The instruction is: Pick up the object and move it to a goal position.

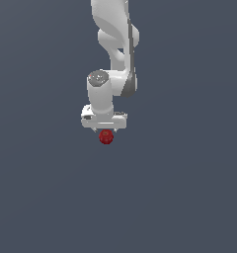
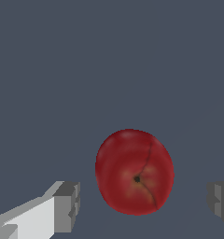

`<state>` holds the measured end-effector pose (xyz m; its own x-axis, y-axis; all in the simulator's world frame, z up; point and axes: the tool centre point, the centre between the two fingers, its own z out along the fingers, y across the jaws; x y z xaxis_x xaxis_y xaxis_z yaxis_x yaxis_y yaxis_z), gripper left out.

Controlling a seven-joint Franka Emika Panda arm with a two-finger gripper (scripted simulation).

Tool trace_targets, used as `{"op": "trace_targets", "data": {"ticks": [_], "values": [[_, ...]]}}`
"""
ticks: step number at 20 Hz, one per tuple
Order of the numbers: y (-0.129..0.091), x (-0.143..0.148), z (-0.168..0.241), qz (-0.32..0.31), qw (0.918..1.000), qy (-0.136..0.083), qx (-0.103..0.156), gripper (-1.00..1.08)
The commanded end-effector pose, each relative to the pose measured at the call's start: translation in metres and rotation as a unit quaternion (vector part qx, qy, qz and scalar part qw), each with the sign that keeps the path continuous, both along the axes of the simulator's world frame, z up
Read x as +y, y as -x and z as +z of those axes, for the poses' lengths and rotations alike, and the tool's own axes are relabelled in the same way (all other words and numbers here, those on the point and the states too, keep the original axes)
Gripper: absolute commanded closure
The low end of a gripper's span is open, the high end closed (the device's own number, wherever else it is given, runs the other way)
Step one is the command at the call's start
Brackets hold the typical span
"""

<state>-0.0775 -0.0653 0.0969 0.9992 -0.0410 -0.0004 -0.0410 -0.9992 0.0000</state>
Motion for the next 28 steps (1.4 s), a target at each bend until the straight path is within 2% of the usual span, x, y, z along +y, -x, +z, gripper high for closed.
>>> {"op": "trace_targets", "data": {"ticks": [1, 12, 17, 18, 28], "values": [[0.000, 0.000, -0.001, 0.000, 1.0000, 0.000, 0.000, -0.92], [0.002, 0.000, -0.044, 0.000, 1.0000, 0.000, 0.000, -0.92], [0.001, 0.000, -0.051, 0.000, 1.0000, 0.000, 0.000, -0.92], [0.001, 0.000, -0.051, 0.000, 1.0000, 0.000, 0.000, 1.08], [0.002, 0.000, -0.050, 0.000, 1.0000, 0.000, 0.000, 1.08]]}}
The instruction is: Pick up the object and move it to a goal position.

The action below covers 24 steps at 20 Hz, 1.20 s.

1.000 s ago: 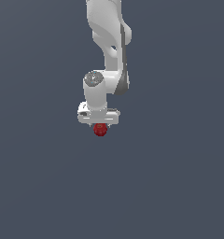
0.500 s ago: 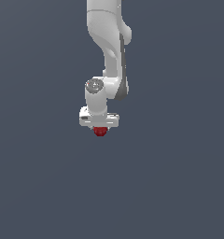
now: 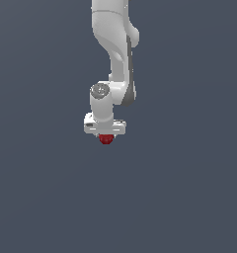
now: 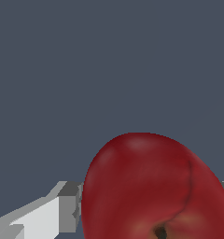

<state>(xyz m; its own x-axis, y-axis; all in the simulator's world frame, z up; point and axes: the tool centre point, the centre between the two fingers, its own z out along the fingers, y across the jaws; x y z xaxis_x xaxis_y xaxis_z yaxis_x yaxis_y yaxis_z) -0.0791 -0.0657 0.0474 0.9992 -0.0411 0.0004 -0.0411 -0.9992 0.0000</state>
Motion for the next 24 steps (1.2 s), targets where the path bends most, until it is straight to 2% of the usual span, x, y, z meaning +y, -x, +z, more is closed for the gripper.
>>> {"op": "trace_targets", "data": {"ticks": [1, 6, 11, 24], "values": [[0.000, 0.000, 0.000, 0.000, 1.0000, 0.000, 0.000, 1.08], [-0.008, 0.008, 0.004, 0.000, 1.0000, 0.000, 0.000, 1.08], [-0.026, 0.025, 0.014, 0.000, 1.0000, 0.000, 0.000, 1.08], [-0.102, 0.095, 0.055, 0.000, 1.0000, 0.000, 0.000, 1.08]]}}
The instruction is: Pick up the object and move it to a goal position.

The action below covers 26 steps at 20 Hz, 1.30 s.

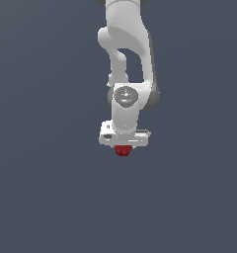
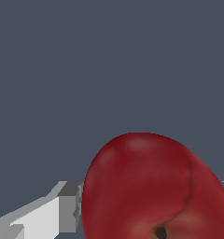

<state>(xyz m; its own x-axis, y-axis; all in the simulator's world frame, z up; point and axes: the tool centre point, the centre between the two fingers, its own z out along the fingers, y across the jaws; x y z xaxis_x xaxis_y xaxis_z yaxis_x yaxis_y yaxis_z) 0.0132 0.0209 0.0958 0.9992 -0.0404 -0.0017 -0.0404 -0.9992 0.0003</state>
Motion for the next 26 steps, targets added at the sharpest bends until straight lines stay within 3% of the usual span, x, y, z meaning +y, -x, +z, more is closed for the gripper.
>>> {"op": "trace_targets", "data": {"ticks": [1, 14, 26], "values": [[-0.016, 0.013, 0.009, 0.000, 1.0000, 0.000, -0.001, 1.08], [-0.078, 0.067, 0.040, 0.000, 1.0000, 0.000, -0.001, 1.08], [-0.101, 0.085, 0.050, 0.000, 1.0000, 0.000, -0.001, 1.08]]}}
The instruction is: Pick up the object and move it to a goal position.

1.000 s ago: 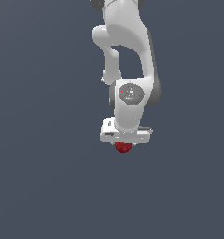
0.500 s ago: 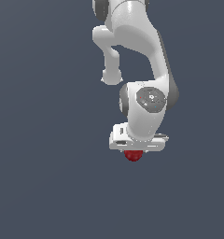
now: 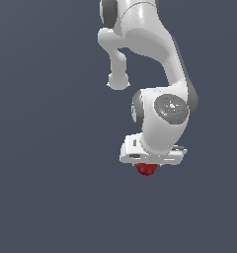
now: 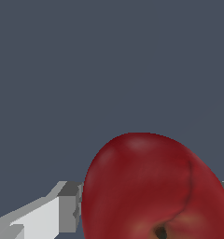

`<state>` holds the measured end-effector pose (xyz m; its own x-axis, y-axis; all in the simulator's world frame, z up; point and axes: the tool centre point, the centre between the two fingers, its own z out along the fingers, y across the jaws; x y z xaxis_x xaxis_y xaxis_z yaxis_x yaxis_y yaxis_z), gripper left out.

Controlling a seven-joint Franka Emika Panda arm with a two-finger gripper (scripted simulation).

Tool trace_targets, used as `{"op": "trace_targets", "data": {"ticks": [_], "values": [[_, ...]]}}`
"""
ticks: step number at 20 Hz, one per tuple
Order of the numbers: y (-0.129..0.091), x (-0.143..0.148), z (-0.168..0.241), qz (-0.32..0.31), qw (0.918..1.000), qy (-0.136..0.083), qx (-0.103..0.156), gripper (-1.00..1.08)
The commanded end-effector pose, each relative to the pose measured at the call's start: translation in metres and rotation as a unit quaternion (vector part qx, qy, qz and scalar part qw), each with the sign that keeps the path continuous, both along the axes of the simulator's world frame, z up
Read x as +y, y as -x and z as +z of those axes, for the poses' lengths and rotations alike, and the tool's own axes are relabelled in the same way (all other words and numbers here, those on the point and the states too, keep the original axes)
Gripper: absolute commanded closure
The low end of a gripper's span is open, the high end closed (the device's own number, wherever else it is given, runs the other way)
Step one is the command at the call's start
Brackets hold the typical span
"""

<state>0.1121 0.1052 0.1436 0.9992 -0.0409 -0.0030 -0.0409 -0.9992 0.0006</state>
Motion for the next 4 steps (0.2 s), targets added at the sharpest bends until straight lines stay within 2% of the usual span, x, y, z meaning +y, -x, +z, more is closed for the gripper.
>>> {"op": "trace_targets", "data": {"ticks": [1, 4], "values": [[-0.0032, 0.0016, 0.0029, 0.000, 1.0000, 0.000, -0.002, 1.08], [-0.0040, 0.0021, 0.0032, 0.000, 1.0000, 0.000, -0.002, 1.08]]}}
